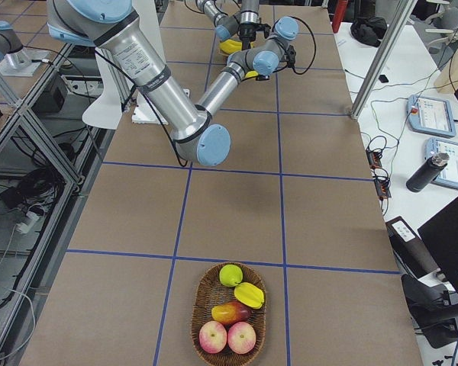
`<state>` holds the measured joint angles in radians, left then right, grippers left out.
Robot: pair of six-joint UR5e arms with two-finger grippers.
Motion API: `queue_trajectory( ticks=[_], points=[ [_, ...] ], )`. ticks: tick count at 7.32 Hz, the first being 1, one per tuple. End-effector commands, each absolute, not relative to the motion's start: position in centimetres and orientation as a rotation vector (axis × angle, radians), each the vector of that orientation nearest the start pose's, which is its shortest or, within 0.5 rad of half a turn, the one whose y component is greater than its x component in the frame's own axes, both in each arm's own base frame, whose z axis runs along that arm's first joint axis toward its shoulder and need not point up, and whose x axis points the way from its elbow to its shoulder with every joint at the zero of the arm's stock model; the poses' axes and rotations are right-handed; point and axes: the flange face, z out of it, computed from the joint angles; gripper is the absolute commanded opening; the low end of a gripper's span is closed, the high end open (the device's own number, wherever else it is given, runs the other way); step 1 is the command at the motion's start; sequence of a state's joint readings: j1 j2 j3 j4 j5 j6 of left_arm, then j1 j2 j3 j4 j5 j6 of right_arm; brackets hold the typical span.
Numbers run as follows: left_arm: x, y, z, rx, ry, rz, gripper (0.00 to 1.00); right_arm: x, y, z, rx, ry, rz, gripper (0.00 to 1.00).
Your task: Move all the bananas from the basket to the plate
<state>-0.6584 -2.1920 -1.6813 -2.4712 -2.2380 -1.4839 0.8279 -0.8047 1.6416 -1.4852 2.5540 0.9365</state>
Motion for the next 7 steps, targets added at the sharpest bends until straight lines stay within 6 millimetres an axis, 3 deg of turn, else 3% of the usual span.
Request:
queue_trajectory(
  ticks=[1, 4, 6, 7],
  points=[
    [44.86, -42.14, 13.79, 0.083, 1.624, 0.118, 1.0, -41.18, -52.03, 13.0, -0.117, -1.229, -0.282, 0.0],
    [45.55, -41.45, 13.31, 0.081, 1.631, 0.128, 0.97, -41.81, -51.54, 13.01, -0.123, -1.228, -0.292, 0.0],
    [45.67, -41.42, 13.28, 0.079, 1.63, 0.128, 0.64, -41.81, -51.52, 12.98, -0.124, -1.23, -0.294, 0.0],
    [45.84, -41.32, 13.34, 0.075, 1.629, 0.13, 0.56, -41.81, -51.52, 12.98, -0.124, -1.23, -0.294, 0.0]
  ],
)
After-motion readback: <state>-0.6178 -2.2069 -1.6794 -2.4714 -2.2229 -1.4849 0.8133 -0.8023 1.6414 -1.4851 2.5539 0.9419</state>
